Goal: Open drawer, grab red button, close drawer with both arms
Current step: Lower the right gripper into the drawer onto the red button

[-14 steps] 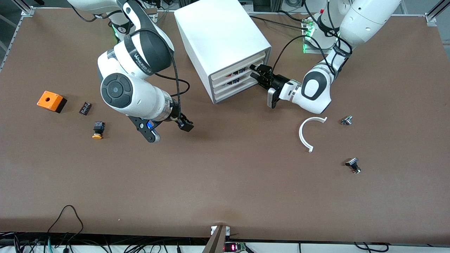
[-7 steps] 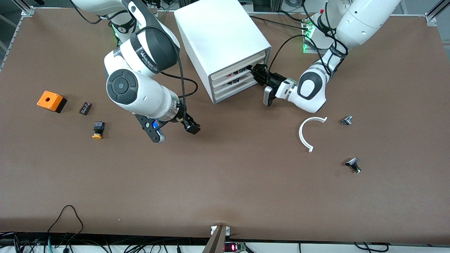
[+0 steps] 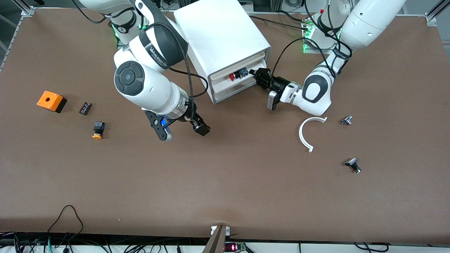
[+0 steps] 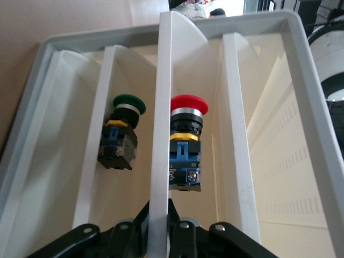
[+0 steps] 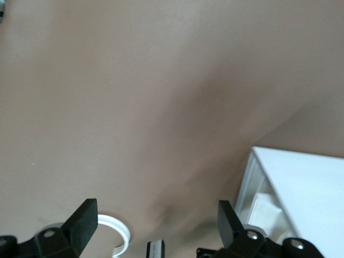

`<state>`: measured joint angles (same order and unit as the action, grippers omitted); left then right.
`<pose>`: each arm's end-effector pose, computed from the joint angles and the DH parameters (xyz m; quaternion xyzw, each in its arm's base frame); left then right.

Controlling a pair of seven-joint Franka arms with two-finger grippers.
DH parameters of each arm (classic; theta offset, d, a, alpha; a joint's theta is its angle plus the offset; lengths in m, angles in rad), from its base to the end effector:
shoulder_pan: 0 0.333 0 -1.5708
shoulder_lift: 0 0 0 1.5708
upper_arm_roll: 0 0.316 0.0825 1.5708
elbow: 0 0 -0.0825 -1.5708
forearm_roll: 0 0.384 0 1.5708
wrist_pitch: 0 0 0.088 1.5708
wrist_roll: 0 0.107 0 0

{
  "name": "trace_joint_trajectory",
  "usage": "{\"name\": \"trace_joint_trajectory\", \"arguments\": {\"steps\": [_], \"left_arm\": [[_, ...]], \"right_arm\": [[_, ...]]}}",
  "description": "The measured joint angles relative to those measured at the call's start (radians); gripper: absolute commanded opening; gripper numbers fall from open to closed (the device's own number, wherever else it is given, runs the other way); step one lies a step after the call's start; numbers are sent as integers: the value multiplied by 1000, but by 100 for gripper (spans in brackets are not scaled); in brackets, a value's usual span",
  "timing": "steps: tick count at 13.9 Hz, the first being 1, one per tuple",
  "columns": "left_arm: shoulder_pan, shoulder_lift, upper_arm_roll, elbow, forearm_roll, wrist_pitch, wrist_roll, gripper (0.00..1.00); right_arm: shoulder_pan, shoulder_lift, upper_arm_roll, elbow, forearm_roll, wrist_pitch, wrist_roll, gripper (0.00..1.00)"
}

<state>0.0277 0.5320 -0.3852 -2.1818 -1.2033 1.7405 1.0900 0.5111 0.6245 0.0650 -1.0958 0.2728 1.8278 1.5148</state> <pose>0.4273 -0.2588 0.1746 0.7201 -0.2127 -0.1749 0.6369 0.6191 0.4111 0.4730 -0.8641 0.4768 0.1040 0.1229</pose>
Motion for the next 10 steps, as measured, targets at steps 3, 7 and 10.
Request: {"name": "trace_joint_trajectory", "arguments": {"steps": [3,7,10], "left_arm": [[6,20,34,81,46,-7,-63,0],[49,80,41,212,135,-31,-133,0],[76,116,41,276,167,-44,-157,0]], "right_arm": [[40,3,1,0,3,50,53,99],[128,33,0,1,3,116,126,99],[209,79,-3,3,-22,130,140,99]]}}
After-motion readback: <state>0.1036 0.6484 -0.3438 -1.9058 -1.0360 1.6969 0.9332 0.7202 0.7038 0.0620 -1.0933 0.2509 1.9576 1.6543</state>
